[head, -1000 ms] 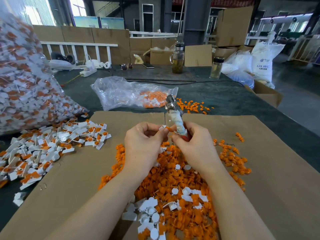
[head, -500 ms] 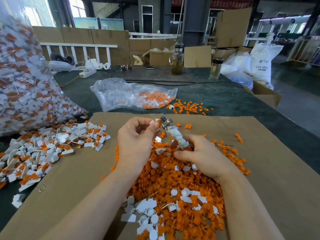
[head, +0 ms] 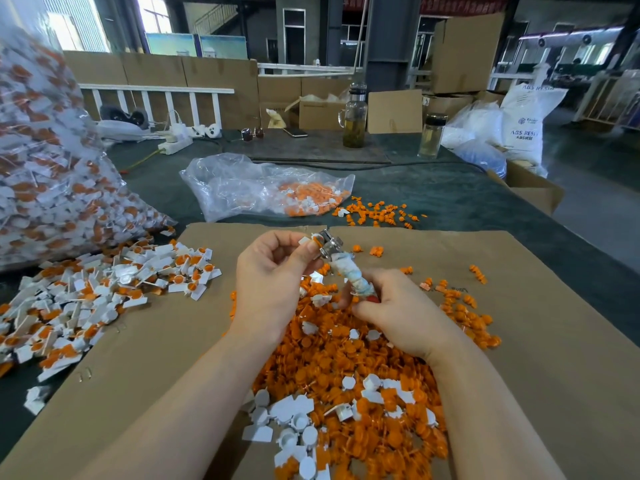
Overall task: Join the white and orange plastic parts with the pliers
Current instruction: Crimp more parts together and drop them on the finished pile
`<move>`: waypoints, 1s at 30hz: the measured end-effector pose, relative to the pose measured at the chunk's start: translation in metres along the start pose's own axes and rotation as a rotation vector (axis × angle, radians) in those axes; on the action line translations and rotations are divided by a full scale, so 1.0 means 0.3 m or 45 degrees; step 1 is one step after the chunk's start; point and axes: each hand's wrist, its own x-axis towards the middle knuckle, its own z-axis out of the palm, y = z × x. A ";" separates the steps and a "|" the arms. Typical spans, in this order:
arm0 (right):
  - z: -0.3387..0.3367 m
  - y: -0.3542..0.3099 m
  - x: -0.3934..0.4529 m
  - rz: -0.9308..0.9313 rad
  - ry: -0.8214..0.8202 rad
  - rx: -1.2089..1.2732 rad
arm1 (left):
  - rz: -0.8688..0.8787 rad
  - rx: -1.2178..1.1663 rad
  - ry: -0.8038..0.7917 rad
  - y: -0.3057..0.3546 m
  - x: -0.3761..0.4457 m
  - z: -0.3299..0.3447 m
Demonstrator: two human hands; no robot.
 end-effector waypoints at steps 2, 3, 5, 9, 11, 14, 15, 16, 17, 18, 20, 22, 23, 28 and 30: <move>0.004 0.000 0.003 0.002 0.011 -0.019 | -0.013 -0.018 0.000 0.001 0.004 0.000; 0.005 -0.001 0.005 0.005 0.022 -0.027 | -0.018 -0.022 0.000 0.001 0.005 0.000; 0.008 -0.002 0.008 0.006 0.045 -0.042 | -0.019 -0.028 0.004 -0.002 0.007 0.000; 0.015 0.003 0.012 0.011 0.054 -0.062 | -0.011 -0.044 0.006 -0.007 0.007 0.001; 0.018 0.008 0.016 0.011 0.066 -0.062 | -0.017 -0.055 0.004 -0.011 0.010 0.001; 0.030 0.017 0.022 -0.009 0.125 -0.072 | -0.065 -0.060 -0.020 -0.013 0.022 -0.008; 0.033 0.020 0.025 -0.015 0.168 -0.098 | -0.082 -0.046 -0.033 -0.010 0.031 -0.017; 0.035 0.023 0.028 -0.017 0.220 -0.122 | -0.089 0.000 -0.032 -0.008 0.045 -0.032; 0.034 0.027 0.030 -0.014 0.276 -0.137 | -0.088 0.090 -0.008 -0.006 0.063 -0.054; 0.032 0.031 0.032 -0.005 0.331 -0.142 | -0.068 0.234 0.043 -0.006 0.085 -0.085; 0.023 0.043 0.037 0.041 0.438 -0.160 | -0.003 0.579 0.178 -0.006 0.133 -0.162; 0.016 0.058 0.040 0.117 0.540 -0.202 | 0.069 0.897 0.310 -0.005 0.172 -0.248; 0.014 0.063 0.042 0.155 0.580 -0.224 | 0.102 1.033 0.366 -0.006 0.185 -0.288; 0.007 0.074 0.045 0.324 0.590 -0.414 | 0.152 1.560 0.554 -0.019 0.217 -0.434; 0.009 0.077 0.046 0.354 0.516 -0.463 | 0.078 1.677 0.551 -0.021 0.221 -0.467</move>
